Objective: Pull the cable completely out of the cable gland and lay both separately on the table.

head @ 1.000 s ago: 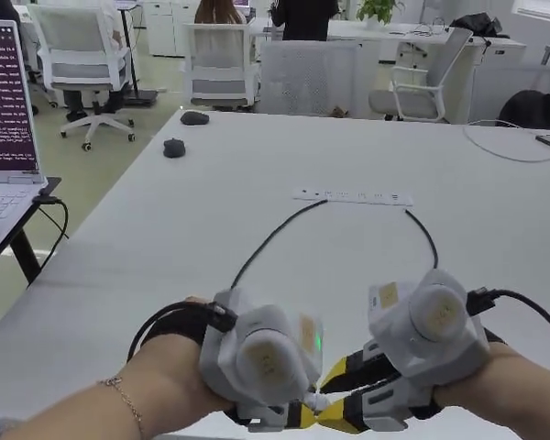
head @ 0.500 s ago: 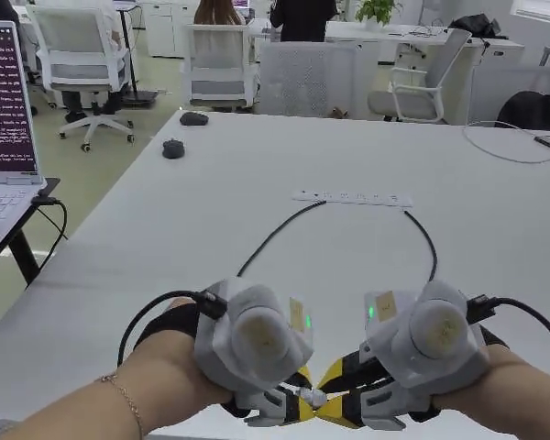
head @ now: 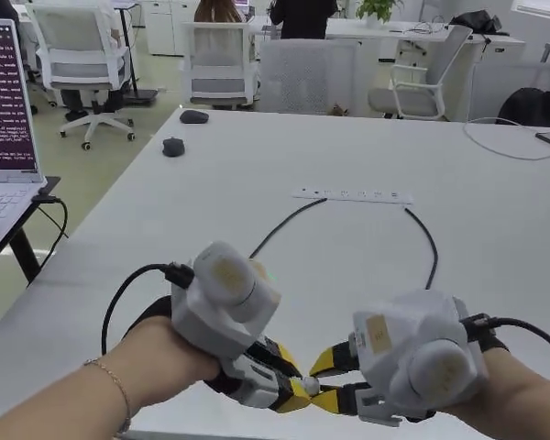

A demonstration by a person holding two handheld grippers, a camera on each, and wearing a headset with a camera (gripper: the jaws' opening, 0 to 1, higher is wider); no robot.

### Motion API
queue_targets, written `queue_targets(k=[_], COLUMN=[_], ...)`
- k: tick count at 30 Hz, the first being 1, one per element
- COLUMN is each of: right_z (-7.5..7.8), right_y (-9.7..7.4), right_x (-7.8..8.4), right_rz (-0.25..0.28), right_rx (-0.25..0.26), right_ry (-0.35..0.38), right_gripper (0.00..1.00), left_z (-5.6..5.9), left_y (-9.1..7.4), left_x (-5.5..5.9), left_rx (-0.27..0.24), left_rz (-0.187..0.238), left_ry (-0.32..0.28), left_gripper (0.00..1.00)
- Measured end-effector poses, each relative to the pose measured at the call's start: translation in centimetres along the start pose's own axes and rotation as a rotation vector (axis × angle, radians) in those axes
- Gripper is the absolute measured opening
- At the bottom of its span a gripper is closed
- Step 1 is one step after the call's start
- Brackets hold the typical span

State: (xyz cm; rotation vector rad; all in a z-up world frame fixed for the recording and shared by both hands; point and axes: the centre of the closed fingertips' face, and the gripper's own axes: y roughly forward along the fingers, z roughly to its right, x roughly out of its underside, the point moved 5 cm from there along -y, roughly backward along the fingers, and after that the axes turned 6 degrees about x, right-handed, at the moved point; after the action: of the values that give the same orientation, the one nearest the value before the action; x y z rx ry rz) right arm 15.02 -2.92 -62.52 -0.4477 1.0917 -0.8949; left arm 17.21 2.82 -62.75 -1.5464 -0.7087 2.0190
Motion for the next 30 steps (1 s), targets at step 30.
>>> queue_targets(k=[30], right_z=[1.7], right_y=[-0.2], right_x=[2.4], right_rz=[-0.102], right_rx=[0.067], right_ry=[0.208], right_gripper=[0.03], left_z=[-0.9], left_y=[-0.5], left_x=[-0.6], left_rx=[-0.166], left_rz=[-0.075], left_ry=[0.223], left_gripper=[0.17])
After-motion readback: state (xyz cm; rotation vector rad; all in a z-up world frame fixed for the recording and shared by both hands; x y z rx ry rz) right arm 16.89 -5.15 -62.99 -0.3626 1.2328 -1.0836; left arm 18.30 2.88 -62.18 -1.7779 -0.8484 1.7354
